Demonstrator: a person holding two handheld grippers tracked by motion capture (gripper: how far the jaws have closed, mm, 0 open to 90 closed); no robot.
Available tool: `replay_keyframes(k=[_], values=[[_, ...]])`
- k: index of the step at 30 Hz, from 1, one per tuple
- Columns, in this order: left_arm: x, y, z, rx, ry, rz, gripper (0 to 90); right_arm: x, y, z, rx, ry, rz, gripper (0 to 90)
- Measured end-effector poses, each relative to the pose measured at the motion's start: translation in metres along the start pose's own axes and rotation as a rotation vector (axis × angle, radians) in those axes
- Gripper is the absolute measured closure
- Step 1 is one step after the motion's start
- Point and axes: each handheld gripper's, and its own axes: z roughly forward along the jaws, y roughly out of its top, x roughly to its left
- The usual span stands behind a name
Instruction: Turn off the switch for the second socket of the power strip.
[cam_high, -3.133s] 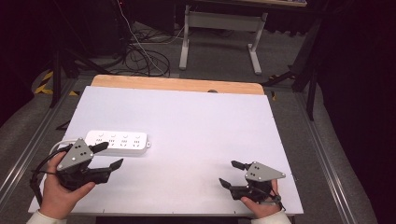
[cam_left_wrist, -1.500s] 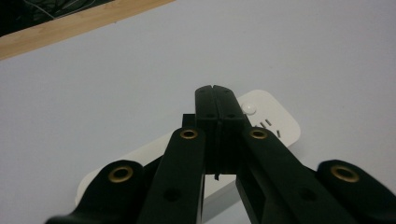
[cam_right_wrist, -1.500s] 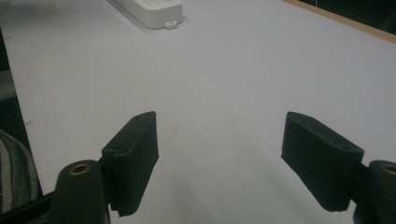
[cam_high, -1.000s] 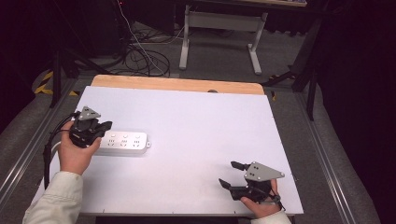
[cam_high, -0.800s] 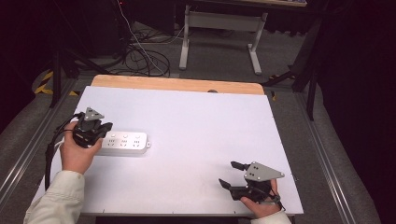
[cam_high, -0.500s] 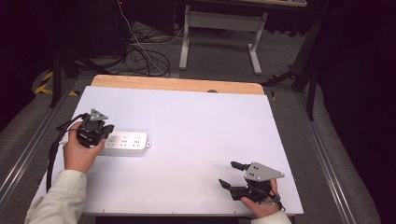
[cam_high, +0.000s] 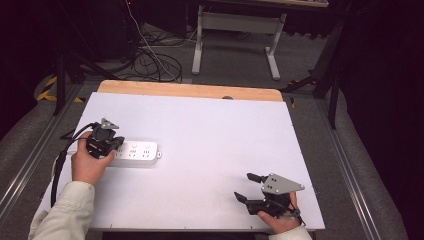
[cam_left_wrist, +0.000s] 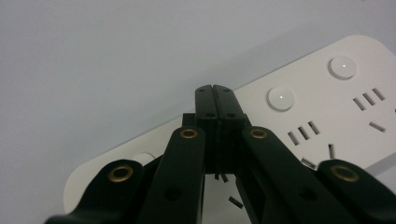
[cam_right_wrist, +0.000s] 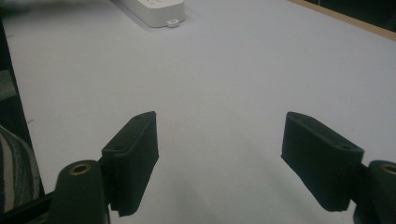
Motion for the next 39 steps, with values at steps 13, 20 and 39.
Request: replay_keyframes(k=[13, 20, 39], values=[[-0.0024, -0.0006, 0.0025, 0.015, 0.015, 0.022, 90.0, 0.0003, -0.0001, 0.0002, 0.000, 0.000, -0.004, 27.5], [-0.0009, -0.0019, 0.0025, 0.008, 0.006, 0.011, 90.0, 0.0003, -0.0003, -0.0001, -0.001, 0.001, -0.003, 27.5], [0.0003, -0.0036, 0.0026, -0.001, -0.002, -0.006, 90.0, 0.0003, -0.0004, -0.0006, -0.001, 0.004, 0.000, 27.6]])
